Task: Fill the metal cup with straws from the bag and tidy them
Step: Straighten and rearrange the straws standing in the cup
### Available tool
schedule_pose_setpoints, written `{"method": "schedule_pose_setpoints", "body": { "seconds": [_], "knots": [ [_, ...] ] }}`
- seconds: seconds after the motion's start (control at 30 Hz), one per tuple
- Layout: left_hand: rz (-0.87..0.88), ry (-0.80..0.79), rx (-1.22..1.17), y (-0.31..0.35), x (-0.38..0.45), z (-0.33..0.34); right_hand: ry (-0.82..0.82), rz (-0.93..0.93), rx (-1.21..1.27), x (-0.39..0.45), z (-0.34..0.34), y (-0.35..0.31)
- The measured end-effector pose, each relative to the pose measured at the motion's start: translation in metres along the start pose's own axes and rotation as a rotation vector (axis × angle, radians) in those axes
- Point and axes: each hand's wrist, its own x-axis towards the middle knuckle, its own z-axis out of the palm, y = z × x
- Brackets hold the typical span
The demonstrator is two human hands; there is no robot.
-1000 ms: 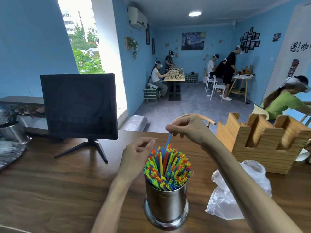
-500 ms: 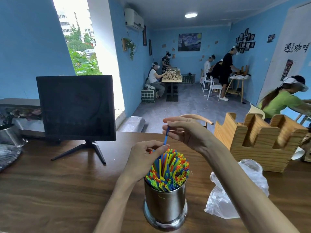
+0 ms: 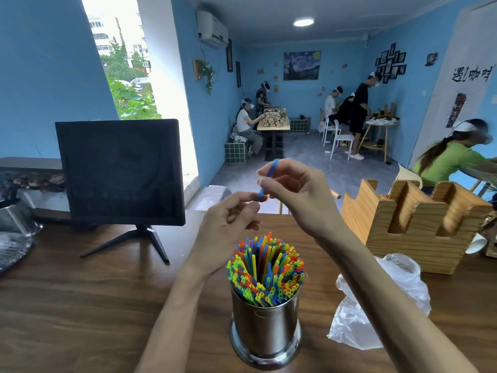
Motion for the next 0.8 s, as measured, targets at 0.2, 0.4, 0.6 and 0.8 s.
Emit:
{"method": "schedule_pose_setpoints", "body": {
  "seconds": [0.2, 0.4, 0.6, 0.8],
  "knots": [
    [-0.174, 0.198, -0.143, -0.012, -0.005, -0.032, 0.201, 0.077, 0.11, -0.016, -0.019, 0.014],
    [-0.263, 0.435, -0.411, -0.012, 0.004, -0.044, -0.19, 0.244, -0.129, -0.044, -0.028, 0.044],
    [0.029, 0.417, -0.192, -0.013, 0.006, -0.013, -0.313, 0.238, -0.371, -0.037, -0.019, 0.061],
    [-0.085, 0.154, -0.007, -0.029, -0.005, -0.004, -0.505, 0.373, -0.602, -0.014, -0.014, 0.082]
  ]
}}
